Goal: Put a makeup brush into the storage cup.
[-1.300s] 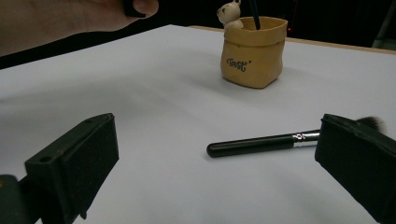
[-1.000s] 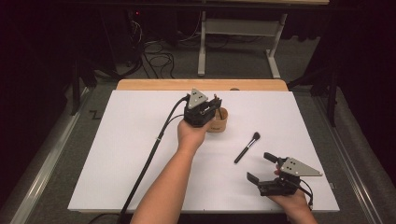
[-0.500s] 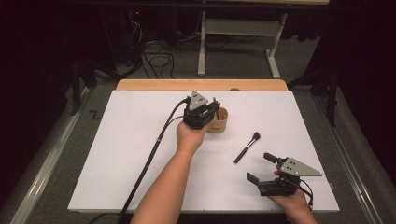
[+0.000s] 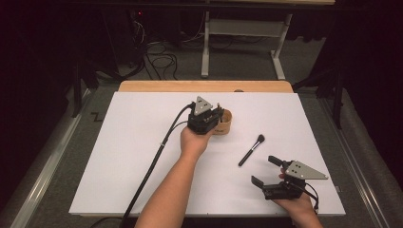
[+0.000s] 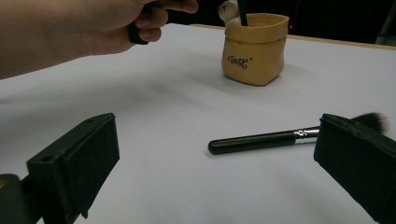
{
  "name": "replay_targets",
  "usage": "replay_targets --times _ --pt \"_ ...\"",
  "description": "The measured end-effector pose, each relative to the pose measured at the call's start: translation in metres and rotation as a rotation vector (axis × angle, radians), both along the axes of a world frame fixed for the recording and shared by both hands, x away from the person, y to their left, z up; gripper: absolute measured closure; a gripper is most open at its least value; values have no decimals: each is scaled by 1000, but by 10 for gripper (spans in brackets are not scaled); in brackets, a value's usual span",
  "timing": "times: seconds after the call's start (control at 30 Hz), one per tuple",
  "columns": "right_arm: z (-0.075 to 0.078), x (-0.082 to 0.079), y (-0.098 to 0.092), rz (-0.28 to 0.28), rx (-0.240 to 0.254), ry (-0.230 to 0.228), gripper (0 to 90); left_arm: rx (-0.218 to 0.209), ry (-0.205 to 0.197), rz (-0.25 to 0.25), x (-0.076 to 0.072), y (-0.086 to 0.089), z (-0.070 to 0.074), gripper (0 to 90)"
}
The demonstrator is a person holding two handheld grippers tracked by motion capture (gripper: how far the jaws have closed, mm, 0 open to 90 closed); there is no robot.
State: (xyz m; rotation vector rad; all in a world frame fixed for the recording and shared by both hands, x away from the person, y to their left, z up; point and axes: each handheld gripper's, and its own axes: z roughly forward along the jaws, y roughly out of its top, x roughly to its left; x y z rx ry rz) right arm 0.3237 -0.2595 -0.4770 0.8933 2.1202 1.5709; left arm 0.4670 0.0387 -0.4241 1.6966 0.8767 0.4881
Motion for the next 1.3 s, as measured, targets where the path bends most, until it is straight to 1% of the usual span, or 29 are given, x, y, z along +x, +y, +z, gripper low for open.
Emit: replay_targets --times 0.27,0.33,0.4,0.43,0.47,0.5,0.53,0.57,0.6,0.67,0.7,0.77,0.8,0.83,0.9,0.97,1.07,1.13,1.3 --pt "0 0 -1 3 0 -5 13 0 -2 -6 0 -1 -1 824" --pt "0 0 0 3 -1 -4 13 2 1 -10 0 -2 -2 809" --pt "0 0 0 3 0 -4 13 -1 12 -10 0 -2 -2 710" --pt "0 0 -1 2 0 -6 13 -1 15 -10 0 -2 -2 642" --pt "0 0 -1 2 1 -5 12 4 13 -2 0 -2 -2 554" --pt "0 0 -1 2 1 -5 12 18 12 16 0 -2 -2 478" --pt "0 0 -1 1 0 -6 12 29 16 32 0 -3 -2 379" --pt "0 0 -1 0 0 -5 12 25 19 28 0 -2 -2 324" --pt "0 0 -1 1 0 -4 12 27 24 27 0 -2 -2 297" --pt "0 0 0 1 0 -4 12 35 27 24 -2 -2 -1 208" --pt "0 0 0 -1 -2 -5 12 34 28 20 -3 -3 -1 184" --pt "0 0 0 -3 -1 -3 12 22 23 17 -7 -2 0 160" --pt "0 0 0 -2 0 -3 12 0 23 14 -9 -2 0 157" --pt "0 0 0 -1 -1 -5 12 -8 29 7 -10 0 1 149" --pt "0 0 1 1 -2 -4 12 -16 39 10 -12 1 0 126" --pt "0 0 1 1 -8 -4 12 -15 44 6 -15 4 -1 113" --pt "-1 0 1 0 -13 -11 12 -21 68 6 -20 8 -5 83" --pt "-1 1 1 -1 -9 -3 12 -9 76 6 -24 9 -6 73" --pt "0 1 1 -4 -17 -8 12 -5 70 4 -35 15 -7 49"
